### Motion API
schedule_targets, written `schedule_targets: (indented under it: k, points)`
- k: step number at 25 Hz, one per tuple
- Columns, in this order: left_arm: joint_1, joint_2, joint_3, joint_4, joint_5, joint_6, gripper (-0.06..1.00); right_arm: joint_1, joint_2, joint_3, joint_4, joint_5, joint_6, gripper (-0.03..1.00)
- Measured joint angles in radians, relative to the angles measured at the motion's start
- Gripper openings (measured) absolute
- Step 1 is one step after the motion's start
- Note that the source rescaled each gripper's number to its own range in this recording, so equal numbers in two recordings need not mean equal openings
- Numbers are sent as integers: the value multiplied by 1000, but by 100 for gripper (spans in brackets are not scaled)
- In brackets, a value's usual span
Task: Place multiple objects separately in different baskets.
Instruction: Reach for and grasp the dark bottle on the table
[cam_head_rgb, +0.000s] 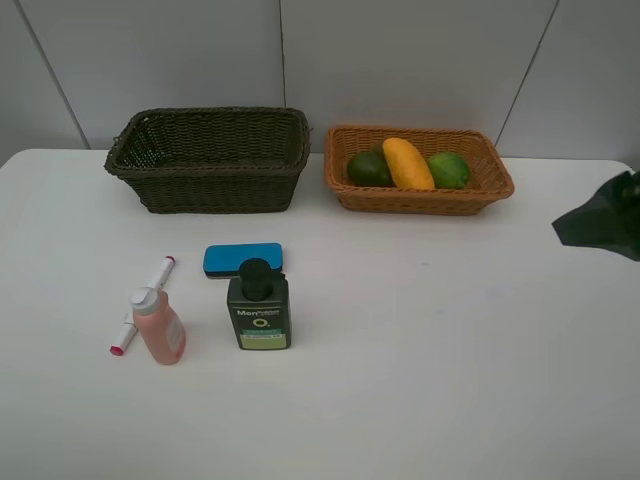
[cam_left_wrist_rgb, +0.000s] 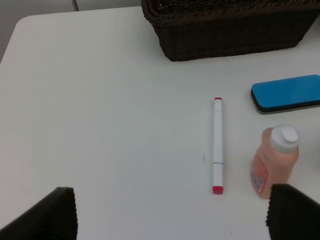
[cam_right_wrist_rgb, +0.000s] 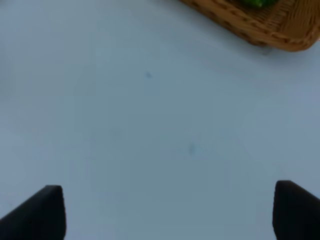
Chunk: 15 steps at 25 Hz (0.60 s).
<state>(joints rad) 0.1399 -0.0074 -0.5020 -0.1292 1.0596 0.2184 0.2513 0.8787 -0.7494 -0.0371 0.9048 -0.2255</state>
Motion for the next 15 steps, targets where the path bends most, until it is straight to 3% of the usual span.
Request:
schedule_targets:
  k: [15]
  points:
    - [0, 0, 0, 0, 0, 0, 100, 0, -431, 142, -88, 226, 135, 99]
